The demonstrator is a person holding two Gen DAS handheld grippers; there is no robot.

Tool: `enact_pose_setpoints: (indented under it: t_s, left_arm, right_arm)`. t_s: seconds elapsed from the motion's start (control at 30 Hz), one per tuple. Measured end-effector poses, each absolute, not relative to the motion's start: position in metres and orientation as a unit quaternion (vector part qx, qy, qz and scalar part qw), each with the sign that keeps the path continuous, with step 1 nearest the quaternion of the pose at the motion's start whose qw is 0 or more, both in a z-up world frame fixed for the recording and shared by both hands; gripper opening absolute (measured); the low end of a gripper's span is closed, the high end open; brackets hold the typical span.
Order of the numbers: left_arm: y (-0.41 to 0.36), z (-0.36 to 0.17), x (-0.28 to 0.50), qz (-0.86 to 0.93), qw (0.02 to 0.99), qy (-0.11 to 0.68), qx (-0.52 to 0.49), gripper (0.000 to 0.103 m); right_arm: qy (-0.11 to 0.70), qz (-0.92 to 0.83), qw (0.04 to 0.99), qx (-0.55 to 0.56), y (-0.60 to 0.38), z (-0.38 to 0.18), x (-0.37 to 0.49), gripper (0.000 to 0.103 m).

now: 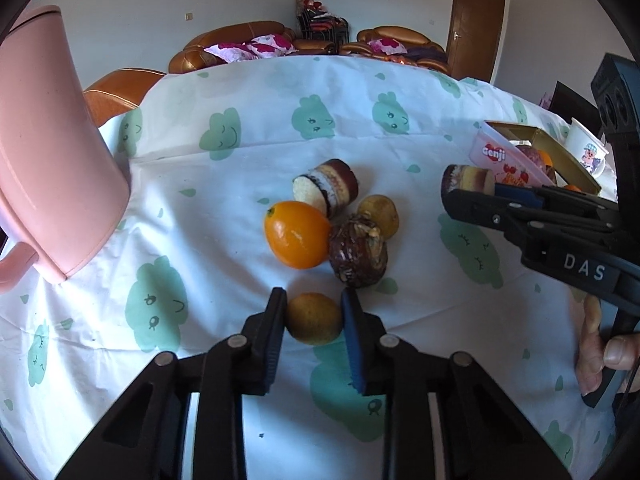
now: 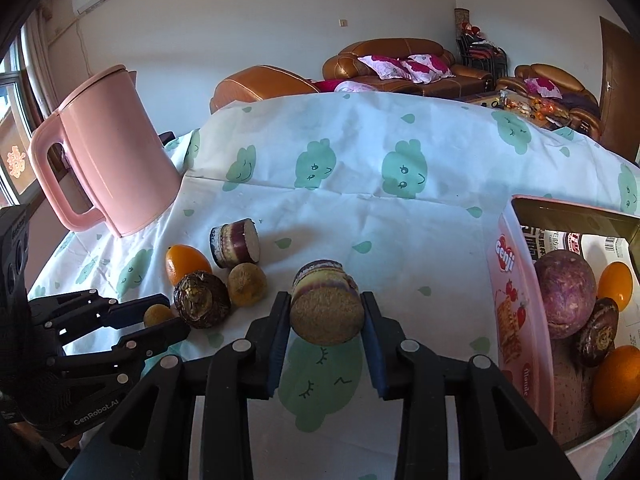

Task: Organize fruits
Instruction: 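Grasp a cake roll with the right tool while the left tool grasps a yellow fruit, then carry the cake roll and yellow fruit over the tin box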

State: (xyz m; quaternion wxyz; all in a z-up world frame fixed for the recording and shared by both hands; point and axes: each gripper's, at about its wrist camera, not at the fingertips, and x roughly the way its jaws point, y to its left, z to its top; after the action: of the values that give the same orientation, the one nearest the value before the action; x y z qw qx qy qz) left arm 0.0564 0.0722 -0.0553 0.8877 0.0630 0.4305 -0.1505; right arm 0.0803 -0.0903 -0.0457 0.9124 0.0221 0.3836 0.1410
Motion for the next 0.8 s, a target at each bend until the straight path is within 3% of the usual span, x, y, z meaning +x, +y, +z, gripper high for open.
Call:
enact_pose_setpoints:
  t_s: [0.4, 0.8]
  left_arm:
    - [0.114, -0.004, 0.041, -0.11, 0.956, 0.265, -0.061, 0.029]
    - [0.095, -0.014, 0.043, -0.062, 0.965, 0.251, -0.05, 0.029]
  right_arm:
    - [0.292, 0.109, 0.95, -0.018, -0.09, -0.02, 0.042, 0.036]
    - [0.276, 0.092, 0.956, -0.038, -0.099, -0.017, 0.029, 0.036]
